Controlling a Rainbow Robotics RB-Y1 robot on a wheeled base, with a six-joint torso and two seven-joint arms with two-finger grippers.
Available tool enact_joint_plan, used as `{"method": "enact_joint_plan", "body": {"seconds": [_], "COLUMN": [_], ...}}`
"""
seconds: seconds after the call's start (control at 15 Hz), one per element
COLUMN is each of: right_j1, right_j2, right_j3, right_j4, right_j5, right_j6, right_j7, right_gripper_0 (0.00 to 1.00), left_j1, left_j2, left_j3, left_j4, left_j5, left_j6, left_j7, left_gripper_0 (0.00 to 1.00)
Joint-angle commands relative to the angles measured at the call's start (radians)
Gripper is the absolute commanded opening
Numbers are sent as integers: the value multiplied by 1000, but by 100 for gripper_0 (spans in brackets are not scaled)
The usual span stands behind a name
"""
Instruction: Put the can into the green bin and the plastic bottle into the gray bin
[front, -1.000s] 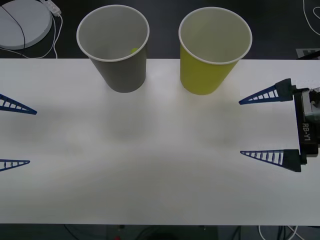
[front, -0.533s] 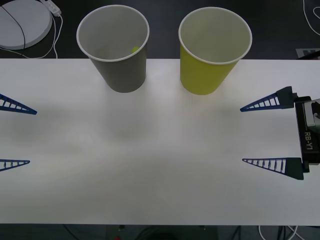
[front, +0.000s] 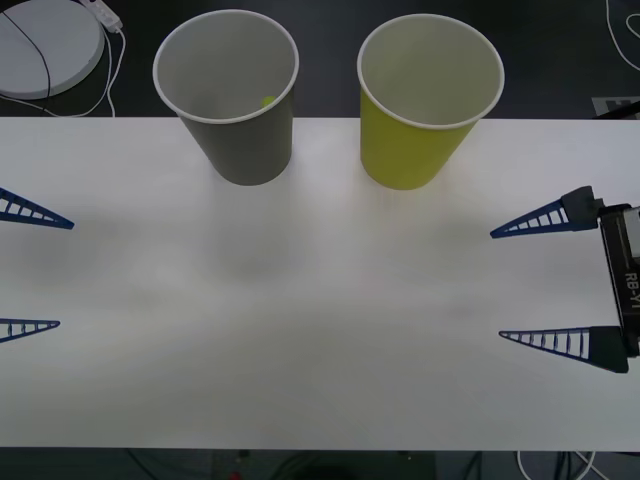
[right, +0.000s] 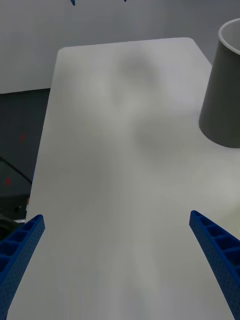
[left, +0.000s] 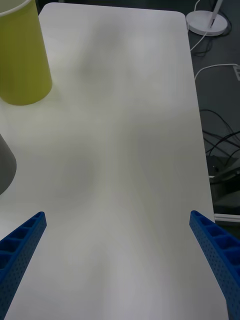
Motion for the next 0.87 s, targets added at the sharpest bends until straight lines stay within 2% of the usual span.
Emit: {"method": "enact_joint_plan", "body": {"seconds": [0.07, 0.27, 0.87], "right_j1": [0, 6, 18], "right_j2": [12, 11, 12], "right_j3": [-43, -68, -75], "right_j4": [35, 57, 70], "right_j5": [-6, -20, -28], "right_j6": [-82, -125, -125], "right_j7": [0, 1, -9], "right_gripper_0": [100, 100, 100], "left_j1": [0, 0, 0], "left_j2": [0, 0, 0], "left_j3": [0, 0, 0], "left_j4": [0, 0, 0], "left_j5": [0, 0, 0], "left_j6": [0, 0, 0], "left_j7": [0, 0, 0], "left_gripper_0": [100, 100, 100]}}
